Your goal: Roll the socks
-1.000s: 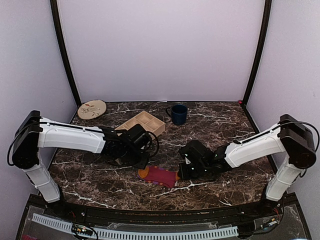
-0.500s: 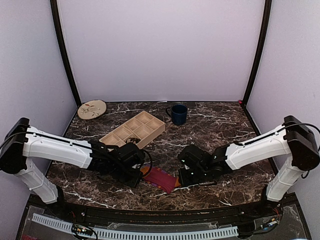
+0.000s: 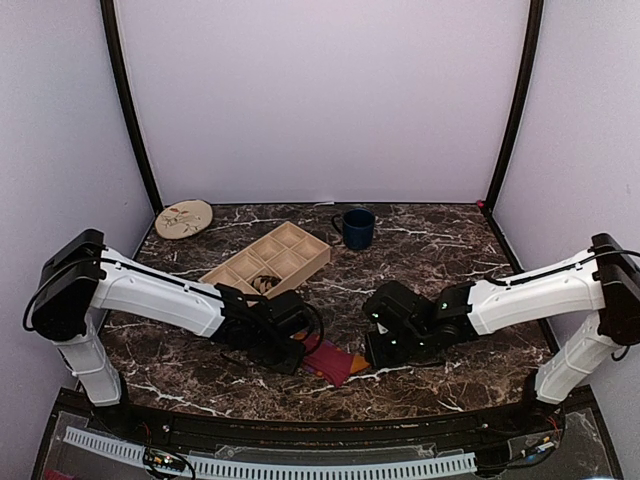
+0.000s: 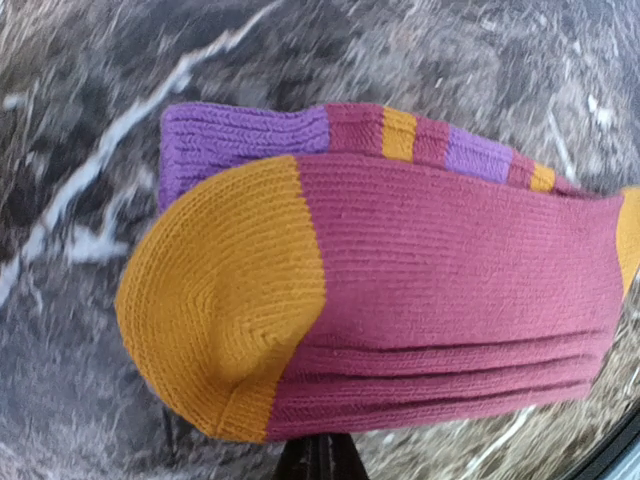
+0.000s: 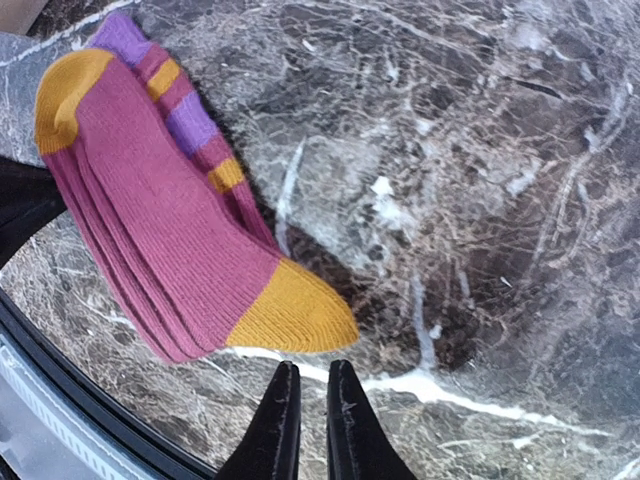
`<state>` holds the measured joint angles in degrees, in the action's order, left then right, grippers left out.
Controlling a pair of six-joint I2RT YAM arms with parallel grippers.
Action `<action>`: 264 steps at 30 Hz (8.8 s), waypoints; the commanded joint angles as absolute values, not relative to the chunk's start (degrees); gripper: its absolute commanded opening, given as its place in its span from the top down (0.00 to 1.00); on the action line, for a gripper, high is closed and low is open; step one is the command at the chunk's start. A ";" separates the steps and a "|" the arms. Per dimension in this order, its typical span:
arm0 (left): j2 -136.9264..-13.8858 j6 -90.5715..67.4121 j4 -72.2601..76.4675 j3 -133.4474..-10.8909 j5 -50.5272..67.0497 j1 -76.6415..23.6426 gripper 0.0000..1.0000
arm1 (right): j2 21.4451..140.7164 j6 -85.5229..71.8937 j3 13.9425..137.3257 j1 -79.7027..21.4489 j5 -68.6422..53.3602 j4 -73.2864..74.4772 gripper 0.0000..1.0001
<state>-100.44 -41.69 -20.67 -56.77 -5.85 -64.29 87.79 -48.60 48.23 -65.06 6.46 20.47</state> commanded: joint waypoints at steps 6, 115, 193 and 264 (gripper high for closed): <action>-109.03 -37.92 -20.59 -62.69 -10.25 -62.45 1.00 | 86.33 -48.46 47.48 -65.56 8.03 21.33 0.89; -52.56 -22.13 3.48 -33.77 -9.87 -50.11 0.09 | 104.04 -26.77 53.18 -79.86 24.70 15.64 0.66; -91.54 5.36 10.02 -46.03 17.05 -58.54 0.01 | 97.03 -63.65 29.65 -46.35 -49.29 -30.91 1.00; -107.12 19.73 5.91 -58.04 21.68 -64.40 0.99 | 94.24 -53.25 31.44 -42.01 -53.03 -15.25 1.00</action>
<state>-106.61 18.85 10.44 -55.20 17.52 -64.14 95.55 -55.05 30.33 -42.63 -52.93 -17.19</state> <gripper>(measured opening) 0.063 0.013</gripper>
